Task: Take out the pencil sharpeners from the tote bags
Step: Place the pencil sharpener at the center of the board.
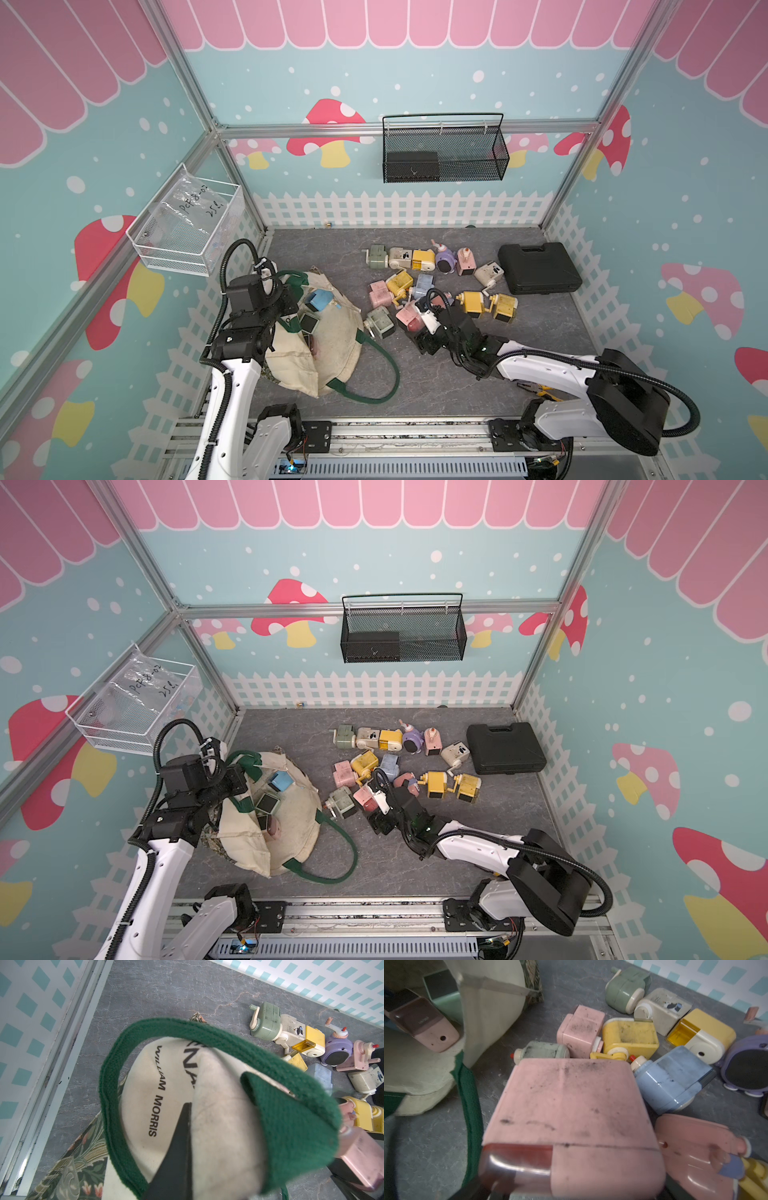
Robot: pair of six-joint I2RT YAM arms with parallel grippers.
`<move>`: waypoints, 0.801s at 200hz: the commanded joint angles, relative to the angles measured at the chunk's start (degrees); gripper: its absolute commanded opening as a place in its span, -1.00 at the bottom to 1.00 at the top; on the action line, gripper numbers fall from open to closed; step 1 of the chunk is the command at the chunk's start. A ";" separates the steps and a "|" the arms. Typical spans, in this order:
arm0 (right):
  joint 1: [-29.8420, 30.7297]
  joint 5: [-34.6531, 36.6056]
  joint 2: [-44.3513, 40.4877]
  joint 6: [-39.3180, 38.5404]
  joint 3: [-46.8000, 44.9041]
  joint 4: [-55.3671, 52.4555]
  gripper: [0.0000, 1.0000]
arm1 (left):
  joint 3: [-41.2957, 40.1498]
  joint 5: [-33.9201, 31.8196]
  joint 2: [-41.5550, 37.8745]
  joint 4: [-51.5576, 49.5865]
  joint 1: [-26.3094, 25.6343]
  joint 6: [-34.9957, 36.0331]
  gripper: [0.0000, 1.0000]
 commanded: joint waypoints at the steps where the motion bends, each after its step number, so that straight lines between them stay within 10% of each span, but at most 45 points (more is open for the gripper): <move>1: -0.23 2.40 3.23 1.37 0.33 1.12 0.26 | 1.09 -1.26 -1.07 -0.42 0.51 0.46 -1.00; 87: -0.39 0.17 14.45 1.48 4.33 3.77 0.34 | 1.17 -0.72 -0.63 -0.29 0.52 0.55 -1.00; 160: -0.39 -0.66 13.44 1.56 3.69 4.67 0.97 | 1.28 0.08 -0.20 -0.23 0.56 0.55 -1.00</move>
